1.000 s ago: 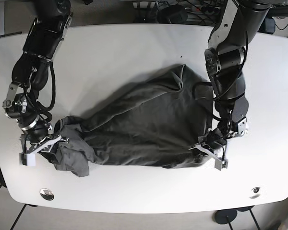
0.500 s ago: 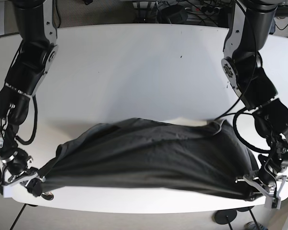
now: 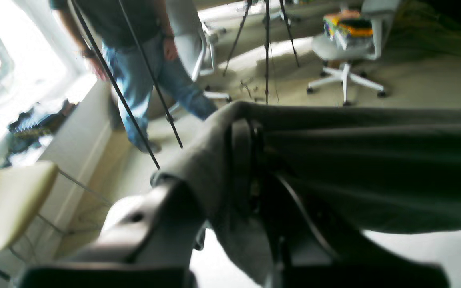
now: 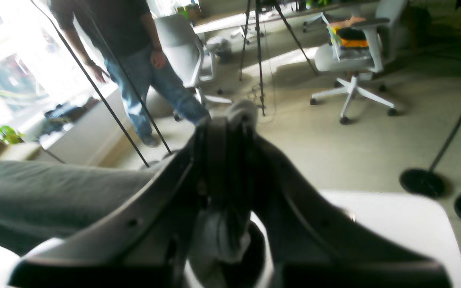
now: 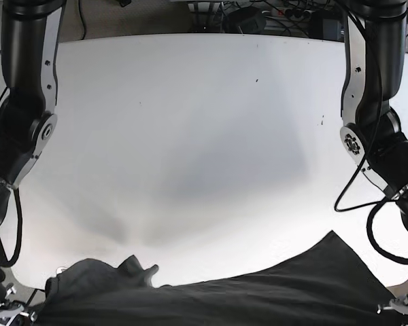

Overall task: Fold the T-shirt properly
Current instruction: 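Lift the shirt with both grippers and swing it flat onto the table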

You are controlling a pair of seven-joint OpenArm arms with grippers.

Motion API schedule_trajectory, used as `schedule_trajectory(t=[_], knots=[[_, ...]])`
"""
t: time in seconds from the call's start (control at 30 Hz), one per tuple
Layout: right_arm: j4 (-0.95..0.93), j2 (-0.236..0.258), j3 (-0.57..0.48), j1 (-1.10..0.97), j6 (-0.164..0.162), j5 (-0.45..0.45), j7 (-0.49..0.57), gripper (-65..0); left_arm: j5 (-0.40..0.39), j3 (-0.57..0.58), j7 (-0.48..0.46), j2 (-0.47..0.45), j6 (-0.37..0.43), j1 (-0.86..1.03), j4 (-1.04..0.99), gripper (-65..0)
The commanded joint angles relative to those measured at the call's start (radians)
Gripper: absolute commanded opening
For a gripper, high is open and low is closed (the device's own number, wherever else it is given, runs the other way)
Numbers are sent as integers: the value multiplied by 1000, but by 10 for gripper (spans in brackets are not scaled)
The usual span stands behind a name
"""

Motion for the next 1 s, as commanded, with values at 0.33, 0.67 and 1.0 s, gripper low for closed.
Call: schedule_trajectory(t=[0.33, 0.67, 1.0], knots=[[279, -63, 136, -705, 4, 144, 23, -628, 1, -187, -18, -11, -125, 524, 165, -644], [416, -84, 219, -1131, 4, 245, 23, -628, 1, -329, -18, 27, -125, 975, 303, -646], [445, -159, 236, -1329, 4, 243, 23, -628, 1, -430, -18, 32, -125, 1175, 300, -643]])
